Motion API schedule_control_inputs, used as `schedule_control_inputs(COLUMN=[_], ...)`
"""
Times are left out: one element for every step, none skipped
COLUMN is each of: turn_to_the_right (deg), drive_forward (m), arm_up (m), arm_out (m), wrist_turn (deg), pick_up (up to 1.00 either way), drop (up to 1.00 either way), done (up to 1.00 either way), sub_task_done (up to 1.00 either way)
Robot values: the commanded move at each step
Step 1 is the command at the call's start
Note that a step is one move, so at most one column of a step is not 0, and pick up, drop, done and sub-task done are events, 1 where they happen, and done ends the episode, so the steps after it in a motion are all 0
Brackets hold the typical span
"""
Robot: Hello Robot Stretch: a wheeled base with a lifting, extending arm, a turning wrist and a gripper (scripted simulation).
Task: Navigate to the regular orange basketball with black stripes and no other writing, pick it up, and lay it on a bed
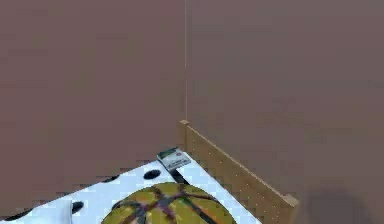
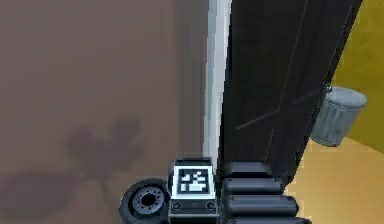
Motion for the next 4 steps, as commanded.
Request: schedule_control_inputs(turn_to_the_right=[-45.0, -45.0, -21.0, 0.0], drive_forward=[0.00, 0.00, 0.00, 0.00], arm_up=[0.00, 0.00, 0.00, 0.00], arm_out=[0.00, 0.00, 0.00, 0.40], wrist_turn=[0.0, 0.0, 0.0, 0.0], pick_up=[0.00, 0.00, 0.00, 0.00], drop=[0.00, 0.00, 0.00, 0.00], done=[0.00, 0.00, 0.00, 0.00], sub_task_done=[0.00, 0.00, 0.00, 0.00])
